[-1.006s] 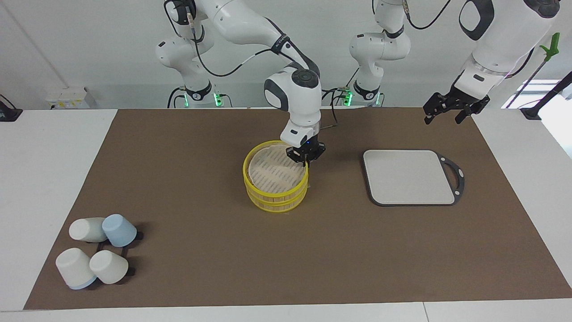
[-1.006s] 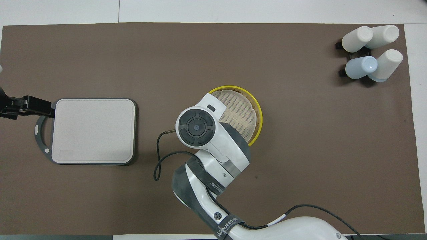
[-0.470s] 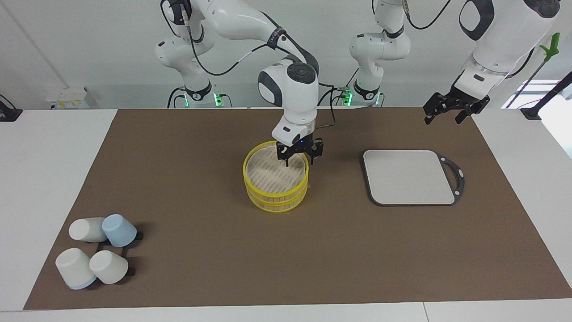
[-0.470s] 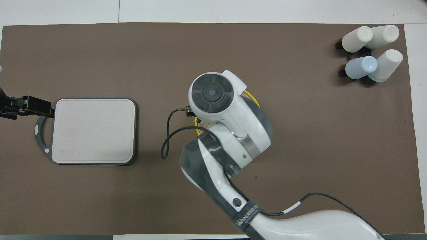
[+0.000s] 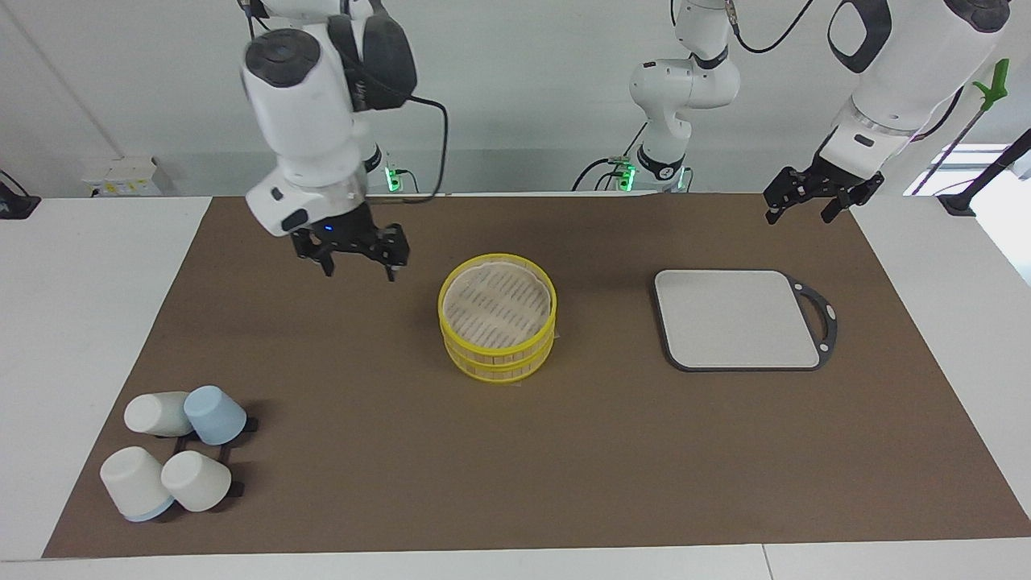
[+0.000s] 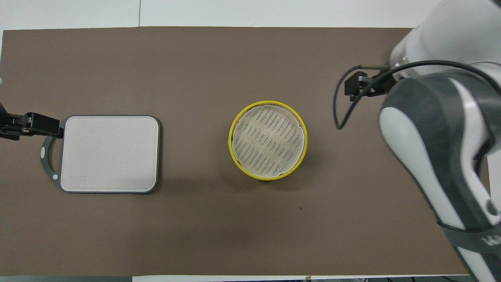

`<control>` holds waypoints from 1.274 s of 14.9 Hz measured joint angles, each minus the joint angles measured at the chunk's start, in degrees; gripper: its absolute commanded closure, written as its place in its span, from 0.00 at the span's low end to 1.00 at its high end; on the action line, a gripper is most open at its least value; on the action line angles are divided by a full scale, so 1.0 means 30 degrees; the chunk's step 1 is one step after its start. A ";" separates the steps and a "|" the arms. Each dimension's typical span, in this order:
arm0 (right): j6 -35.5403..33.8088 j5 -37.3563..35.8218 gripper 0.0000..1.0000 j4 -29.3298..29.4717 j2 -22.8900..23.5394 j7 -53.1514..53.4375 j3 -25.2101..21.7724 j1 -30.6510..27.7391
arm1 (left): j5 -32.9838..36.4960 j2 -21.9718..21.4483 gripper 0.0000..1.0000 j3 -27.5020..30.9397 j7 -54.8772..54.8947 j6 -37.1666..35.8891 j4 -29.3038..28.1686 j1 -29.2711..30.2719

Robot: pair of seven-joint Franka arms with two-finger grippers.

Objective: Place bun in steamer

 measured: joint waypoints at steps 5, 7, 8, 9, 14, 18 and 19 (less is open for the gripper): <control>-0.0896 -0.0043 0.00 -0.3569 -0.2615 -0.2579 0.0117 -0.1990 | 0.0001 0.0000 0.00 0.0001 0.0001 0.0000 0.0000 0.0000; -0.0477 -0.0061 0.00 -0.4206 -0.2854 -0.3620 0.0194 -0.2480 | 0.0002 0.0000 0.00 0.0003 0.0002 0.0000 0.0000 0.0000; -0.0235 -0.0064 0.00 -0.4298 -0.2863 -0.4000 0.0217 -0.2679 | 0.0008 0.0000 0.00 0.0007 0.0002 0.0000 0.0000 0.0000; -0.0154 -0.0065 0.00 -0.4336 -0.2863 -0.4298 0.0238 -0.2838 | 0.0024 0.0000 0.00 0.0013 0.0003 0.0000 0.0000 0.0001; 0.0408 -0.0064 0.00 -0.4348 -0.2863 -0.4472 0.0248 -0.2949 | 0.0306 0.0000 0.00 0.0019 0.0007 0.0001 0.0000 0.0001; 0.1271 -0.0073 0.00 -0.4351 -0.2863 -0.4472 0.0250 -0.3121 | 0.0315 0.0000 0.00 0.0019 0.0007 0.0001 0.0000 0.0001; 0.1364 -0.0074 0.00 -0.4351 -0.2863 -0.4472 0.0254 -0.3443 | 0.0316 0.0000 0.00 0.0019 0.0007 0.0001 0.0000 0.0001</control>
